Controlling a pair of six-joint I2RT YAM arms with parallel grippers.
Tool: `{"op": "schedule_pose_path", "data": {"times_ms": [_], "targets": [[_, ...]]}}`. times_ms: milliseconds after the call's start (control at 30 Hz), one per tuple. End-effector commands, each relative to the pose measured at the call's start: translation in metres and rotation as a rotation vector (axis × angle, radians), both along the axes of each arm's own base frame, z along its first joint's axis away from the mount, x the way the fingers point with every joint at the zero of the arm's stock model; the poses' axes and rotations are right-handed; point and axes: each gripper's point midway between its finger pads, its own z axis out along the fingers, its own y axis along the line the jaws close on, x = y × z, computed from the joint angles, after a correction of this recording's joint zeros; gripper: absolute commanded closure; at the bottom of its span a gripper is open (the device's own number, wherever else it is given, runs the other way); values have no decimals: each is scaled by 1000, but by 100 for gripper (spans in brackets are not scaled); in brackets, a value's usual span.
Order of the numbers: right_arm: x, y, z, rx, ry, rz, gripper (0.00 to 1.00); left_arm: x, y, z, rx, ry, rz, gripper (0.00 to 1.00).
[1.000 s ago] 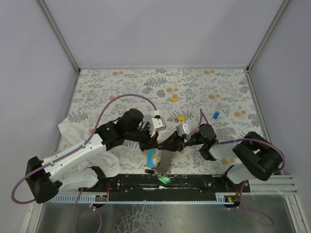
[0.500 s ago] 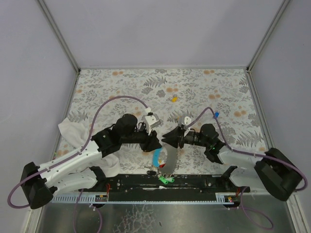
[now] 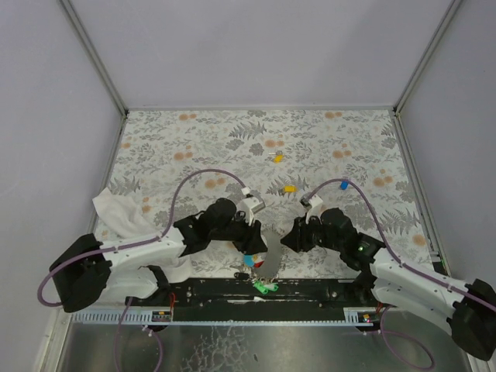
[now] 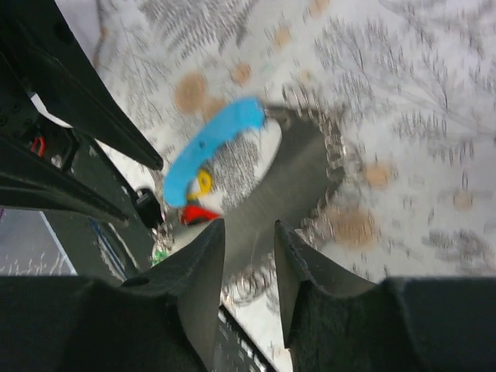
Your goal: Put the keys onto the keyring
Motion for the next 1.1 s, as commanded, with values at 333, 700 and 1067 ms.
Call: {"op": "schedule_pose_path", "data": {"times_ms": [333,700,1067], "targets": [[-38,-31,-48,-218,233,-83,65,-1,-33,-59,87,100,19,66],[-50,-11,-50,-251,255,34,72,8,-27,-81,157,99,63,68],[-38,-4,-58,-240,224,-2,72,7,-24,-86,179,98,55,68]]}}
